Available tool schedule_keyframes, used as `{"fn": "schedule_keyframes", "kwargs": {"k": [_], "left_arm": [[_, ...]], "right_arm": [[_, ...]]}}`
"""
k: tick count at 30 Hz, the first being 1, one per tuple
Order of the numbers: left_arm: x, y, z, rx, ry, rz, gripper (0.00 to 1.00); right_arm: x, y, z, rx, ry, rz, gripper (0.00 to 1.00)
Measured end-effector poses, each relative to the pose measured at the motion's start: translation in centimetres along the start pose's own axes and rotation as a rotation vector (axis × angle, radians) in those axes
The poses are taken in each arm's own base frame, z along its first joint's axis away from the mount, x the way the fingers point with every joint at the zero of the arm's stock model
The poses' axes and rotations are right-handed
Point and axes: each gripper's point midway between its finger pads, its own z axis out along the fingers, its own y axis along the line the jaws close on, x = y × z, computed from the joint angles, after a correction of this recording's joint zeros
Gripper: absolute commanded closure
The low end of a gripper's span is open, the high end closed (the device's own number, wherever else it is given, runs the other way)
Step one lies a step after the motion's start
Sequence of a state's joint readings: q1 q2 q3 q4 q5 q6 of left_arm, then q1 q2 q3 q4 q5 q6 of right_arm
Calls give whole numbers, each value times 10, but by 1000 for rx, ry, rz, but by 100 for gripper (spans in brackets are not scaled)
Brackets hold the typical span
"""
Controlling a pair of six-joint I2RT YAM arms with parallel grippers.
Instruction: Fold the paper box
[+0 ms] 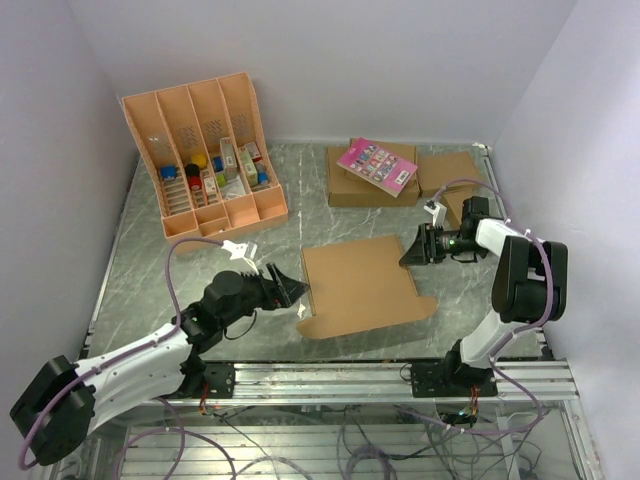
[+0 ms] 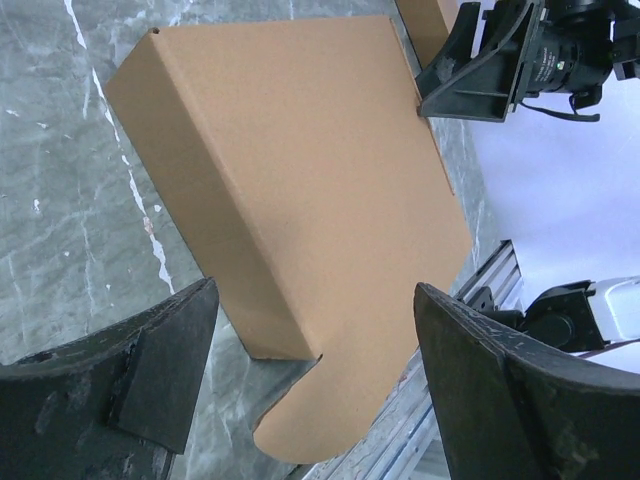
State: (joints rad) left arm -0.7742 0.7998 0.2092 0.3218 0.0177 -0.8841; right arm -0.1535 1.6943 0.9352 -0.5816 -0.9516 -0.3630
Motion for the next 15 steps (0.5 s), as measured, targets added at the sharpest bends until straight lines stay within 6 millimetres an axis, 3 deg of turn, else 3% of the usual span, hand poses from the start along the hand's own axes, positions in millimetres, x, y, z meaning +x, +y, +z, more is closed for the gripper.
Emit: {"fn": "schedule_keyframes", "kwargs": {"k": [15], "left_arm": [[15,19,12,-18,25,-109,2]], "right_arm": [[0,-2,1,-150,-34,181,81]]}}
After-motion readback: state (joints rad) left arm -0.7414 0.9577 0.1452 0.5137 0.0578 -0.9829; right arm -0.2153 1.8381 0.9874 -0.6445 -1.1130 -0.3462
